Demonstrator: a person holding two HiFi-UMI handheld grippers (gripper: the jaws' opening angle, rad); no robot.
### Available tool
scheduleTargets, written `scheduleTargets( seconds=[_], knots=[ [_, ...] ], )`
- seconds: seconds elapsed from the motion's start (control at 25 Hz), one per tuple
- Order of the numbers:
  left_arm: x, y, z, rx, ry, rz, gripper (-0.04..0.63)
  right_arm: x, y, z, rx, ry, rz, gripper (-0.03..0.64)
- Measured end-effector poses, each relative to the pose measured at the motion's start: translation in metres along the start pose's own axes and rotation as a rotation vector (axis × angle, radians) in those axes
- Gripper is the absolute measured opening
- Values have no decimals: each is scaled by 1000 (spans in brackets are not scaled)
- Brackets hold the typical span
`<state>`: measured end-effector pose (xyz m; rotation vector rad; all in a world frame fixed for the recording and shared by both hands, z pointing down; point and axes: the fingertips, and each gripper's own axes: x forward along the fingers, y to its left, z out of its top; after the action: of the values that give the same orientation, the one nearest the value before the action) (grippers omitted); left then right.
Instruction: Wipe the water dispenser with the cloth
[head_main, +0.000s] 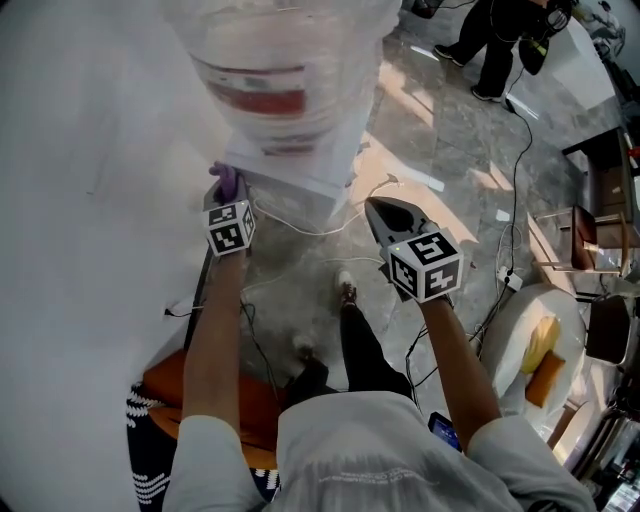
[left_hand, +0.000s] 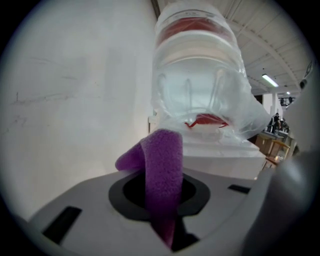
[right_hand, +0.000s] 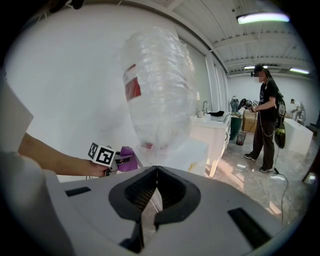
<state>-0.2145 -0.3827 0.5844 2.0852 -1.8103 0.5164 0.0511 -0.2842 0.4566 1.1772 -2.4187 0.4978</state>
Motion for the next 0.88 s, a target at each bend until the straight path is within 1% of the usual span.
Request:
scheduleTargets(
  seconds=[0.12,0.2,0.36,0.52,0.64,0.88],
  knots=[
    [-4,-18,1,28,12,-23,55,-10,2,-3,2,-7,-13,14],
    [-7,-31,0,23,18,-45,54,-17,3,-6,10,-10,-23,14],
    [-15,-65,-3,5,28,-109,54,-34,4,-10,16,-18,-44,14],
    [-20,-103,-10,22,44,-187,54,-45,2,-17,22,-16,-54,14],
    [-23,-132,-17,21,60,-240,55,-54,1,-24,35,-13,-59,14],
    [-28,-175,-29,41,102,-307,55,-79,-7,-31,57,-29,-87,14]
  ],
)
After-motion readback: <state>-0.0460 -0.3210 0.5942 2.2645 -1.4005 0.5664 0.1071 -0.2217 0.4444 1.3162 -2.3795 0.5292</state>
